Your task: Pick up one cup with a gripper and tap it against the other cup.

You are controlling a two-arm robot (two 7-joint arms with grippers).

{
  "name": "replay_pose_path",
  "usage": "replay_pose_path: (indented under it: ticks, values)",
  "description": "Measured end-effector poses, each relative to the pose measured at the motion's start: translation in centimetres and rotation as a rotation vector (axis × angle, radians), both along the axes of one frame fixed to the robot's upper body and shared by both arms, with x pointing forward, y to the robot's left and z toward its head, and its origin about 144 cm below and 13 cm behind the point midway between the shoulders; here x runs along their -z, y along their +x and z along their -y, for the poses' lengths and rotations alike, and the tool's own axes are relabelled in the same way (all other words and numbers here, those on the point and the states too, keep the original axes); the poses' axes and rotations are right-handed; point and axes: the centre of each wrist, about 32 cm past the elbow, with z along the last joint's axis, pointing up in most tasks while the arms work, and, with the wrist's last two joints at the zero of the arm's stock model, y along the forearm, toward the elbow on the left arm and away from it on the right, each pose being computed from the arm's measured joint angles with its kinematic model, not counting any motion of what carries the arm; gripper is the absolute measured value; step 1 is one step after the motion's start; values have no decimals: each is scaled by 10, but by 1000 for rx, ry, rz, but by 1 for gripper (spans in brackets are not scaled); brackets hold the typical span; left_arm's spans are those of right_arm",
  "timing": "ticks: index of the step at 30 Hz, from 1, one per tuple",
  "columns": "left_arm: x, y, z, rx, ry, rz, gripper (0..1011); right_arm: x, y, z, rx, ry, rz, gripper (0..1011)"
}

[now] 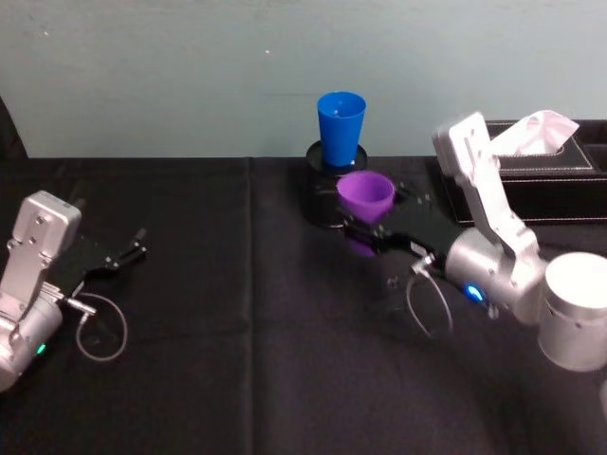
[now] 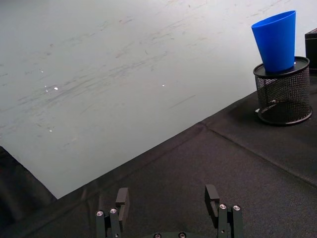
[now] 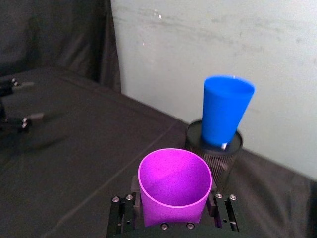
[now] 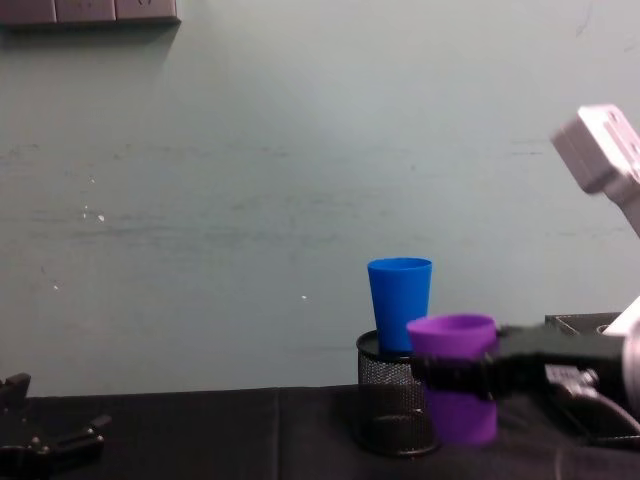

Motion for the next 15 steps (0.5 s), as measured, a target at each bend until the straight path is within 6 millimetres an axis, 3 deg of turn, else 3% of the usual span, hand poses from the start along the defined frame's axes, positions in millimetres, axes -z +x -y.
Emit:
replay_pose_path:
  ticks: [7, 15]
  values:
    - [0, 0, 0, 0, 0, 0, 1000, 28, -25, 3, 16, 14, -8, 736]
    - [0, 0, 0, 0, 0, 0, 1000, 53, -30, 2, 33, 14, 26, 736]
